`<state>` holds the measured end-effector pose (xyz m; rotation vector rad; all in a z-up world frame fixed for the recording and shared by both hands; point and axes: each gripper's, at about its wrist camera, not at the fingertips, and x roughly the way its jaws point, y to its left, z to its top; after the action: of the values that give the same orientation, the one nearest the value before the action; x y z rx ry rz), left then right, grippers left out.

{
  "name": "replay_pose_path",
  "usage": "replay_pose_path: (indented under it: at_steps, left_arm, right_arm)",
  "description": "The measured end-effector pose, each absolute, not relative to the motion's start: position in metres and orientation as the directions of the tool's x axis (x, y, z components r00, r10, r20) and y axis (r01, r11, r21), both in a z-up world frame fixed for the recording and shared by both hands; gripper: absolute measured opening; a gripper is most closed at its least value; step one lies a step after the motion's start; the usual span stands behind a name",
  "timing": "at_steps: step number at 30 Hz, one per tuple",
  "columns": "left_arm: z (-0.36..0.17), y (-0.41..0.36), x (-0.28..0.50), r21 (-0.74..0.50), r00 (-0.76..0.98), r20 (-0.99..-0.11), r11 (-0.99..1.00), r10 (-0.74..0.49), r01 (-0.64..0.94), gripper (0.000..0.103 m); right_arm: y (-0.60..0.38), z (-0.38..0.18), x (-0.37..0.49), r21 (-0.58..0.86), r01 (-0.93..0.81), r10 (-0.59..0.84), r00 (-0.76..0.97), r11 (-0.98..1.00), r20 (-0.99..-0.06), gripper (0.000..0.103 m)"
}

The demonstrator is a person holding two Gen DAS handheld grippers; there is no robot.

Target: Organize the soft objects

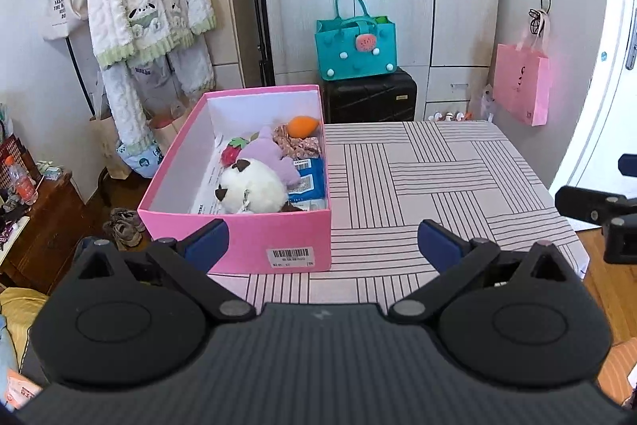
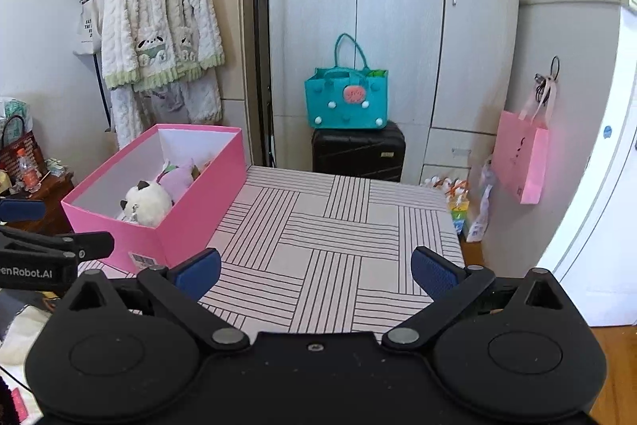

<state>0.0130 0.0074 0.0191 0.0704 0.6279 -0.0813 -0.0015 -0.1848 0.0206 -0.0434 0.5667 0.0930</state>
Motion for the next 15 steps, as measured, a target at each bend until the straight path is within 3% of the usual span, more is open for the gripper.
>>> replay_pose_path:
  at_steps: [15]
  left_arm:
    - [0.016, 0.015, 0.001, 0.024, 0.841, -0.540, 0.998, -0.031, 0.053, 0.103]
  right_arm:
    - [-0.188, 0.013, -0.023, -0.033, -0.080, 0.056, 0.886, 0.996, -0.460, 0.103]
